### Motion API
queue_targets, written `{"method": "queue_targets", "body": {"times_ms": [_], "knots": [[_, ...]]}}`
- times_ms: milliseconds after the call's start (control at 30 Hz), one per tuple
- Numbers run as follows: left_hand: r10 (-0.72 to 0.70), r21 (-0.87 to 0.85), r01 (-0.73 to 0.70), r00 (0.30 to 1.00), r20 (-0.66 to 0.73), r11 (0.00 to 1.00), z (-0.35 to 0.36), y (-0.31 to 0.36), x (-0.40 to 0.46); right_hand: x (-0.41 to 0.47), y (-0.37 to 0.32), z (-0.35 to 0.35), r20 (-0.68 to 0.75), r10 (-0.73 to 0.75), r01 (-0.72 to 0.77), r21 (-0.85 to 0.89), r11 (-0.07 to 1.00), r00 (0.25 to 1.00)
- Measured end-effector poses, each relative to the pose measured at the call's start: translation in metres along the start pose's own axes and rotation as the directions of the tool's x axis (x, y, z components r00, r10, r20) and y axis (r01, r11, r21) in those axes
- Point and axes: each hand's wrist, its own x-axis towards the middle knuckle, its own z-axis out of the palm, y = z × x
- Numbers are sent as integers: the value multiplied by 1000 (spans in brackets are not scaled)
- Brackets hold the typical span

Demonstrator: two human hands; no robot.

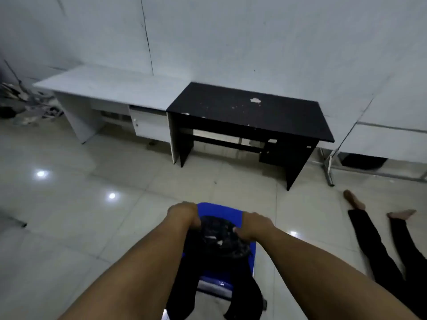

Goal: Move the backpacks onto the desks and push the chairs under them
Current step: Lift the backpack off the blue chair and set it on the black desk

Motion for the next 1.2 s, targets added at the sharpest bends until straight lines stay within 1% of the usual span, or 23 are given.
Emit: {"method": "queue_targets", "body": {"times_ms": [33,67,100,133,167,200,267,333,367,400,467,533,567,633,733,800,867,967,1100,1133,1200], "knots": [[-49,54,40,983,176,998,7,-2,3,0,-1,9,192,4,0,-21,1000,981],[-95,82,72,940,326,994,15,-1,1,-2,-4,19,393,2,-6,10,1000,919],[-136,119,90,880,456,989,26,-1,-1,-7,-5,29,561,22,-66,58,996,827],[-173,154,107,836,521,982,35,0,-7,-12,-4,37,672,36,-141,102,985,740],[-186,184,99,818,545,978,44,1,-8,-15,-3,42,731,40,-190,123,974,681],[-191,204,92,820,540,975,52,2,-10,-17,-1,45,750,35,-217,147,965,661],[-201,196,115,838,508,974,61,3,-13,-17,5,46,742,37,-237,166,957,669],[-224,170,160,839,495,972,63,4,-13,-14,14,47,698,43,-204,149,967,714],[-238,171,177,853,465,969,63,4,-14,-12,18,47,649,42,-159,123,980,759],[-257,181,198,872,416,963,60,5,-17,-10,22,47,586,38,-113,92,989,809],[-268,184,226,930,251,957,56,6,-19,-5,28,46,443,27,-45,30,999,896],[-275,177,257,958,82,950,56,10,-22,-2,32,45,341,13,-13,-3,1000,940],[-274,175,268,962,10,947,56,11,-22,-2,33,45,299,5,-4,-3,1000,954],[-302,119,313,948,-100,942,59,16,-20,0,36,45,235,-23,25,-8,1000,972],[-374,-20,378,904,-205,925,65,26,-20,5,45,46,195,-51,55,-17,998,979],[-410,-118,393,884,-224,912,72,32,-19,11,51,45,189,-55,49,38,998,980],[-427,-247,376,880,-206,893,80,37,-18,15,56,44,196,-64,43,108,993,979],[-396,-393,322,910,-124,862,82,36,-10,23,59,45,265,-81,31,186,982,961],[-227,-459,228,972,58,859,75,28,11,36,51,44,426,-91,-68,344,936,900],[-193,-447,205,979,72,871,75,29,14,36,50,43,439,-90,-91,375,923,894],[-176,-331,181,983,47,926,78,27,20,40,44,40,464,-78,-160,451,878,882]]}}
